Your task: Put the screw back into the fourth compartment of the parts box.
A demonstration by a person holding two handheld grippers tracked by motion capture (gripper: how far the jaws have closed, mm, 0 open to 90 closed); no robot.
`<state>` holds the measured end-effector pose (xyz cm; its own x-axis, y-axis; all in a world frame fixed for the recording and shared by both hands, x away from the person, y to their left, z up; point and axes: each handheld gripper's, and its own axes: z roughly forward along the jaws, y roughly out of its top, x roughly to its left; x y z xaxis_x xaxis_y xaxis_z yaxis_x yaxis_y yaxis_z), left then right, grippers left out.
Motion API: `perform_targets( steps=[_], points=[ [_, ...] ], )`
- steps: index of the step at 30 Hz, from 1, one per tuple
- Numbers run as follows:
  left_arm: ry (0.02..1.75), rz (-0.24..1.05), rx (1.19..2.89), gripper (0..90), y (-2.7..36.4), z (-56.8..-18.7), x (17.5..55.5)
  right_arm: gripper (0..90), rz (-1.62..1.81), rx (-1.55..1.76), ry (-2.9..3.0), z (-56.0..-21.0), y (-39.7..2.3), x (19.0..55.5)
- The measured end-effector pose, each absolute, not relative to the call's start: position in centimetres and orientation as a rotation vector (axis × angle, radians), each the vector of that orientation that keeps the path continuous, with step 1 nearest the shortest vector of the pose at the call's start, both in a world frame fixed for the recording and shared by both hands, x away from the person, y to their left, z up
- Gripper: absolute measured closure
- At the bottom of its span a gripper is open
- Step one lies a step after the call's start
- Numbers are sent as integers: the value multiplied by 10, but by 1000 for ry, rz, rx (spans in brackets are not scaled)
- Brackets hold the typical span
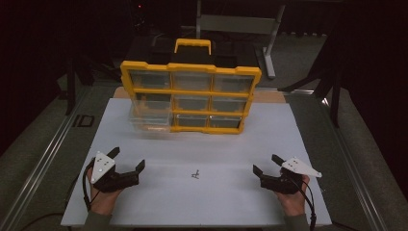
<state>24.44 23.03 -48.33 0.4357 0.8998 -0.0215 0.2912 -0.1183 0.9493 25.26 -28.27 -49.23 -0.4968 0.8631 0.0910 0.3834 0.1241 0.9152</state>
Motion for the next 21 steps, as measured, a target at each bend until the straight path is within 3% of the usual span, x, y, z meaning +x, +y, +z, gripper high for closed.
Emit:
perform_targets(
  steps=[21],
  points=[
    [1067,690,1631,83,235,-482,246,130,1325,1049,2195,-465,-227,278]
  ],
)
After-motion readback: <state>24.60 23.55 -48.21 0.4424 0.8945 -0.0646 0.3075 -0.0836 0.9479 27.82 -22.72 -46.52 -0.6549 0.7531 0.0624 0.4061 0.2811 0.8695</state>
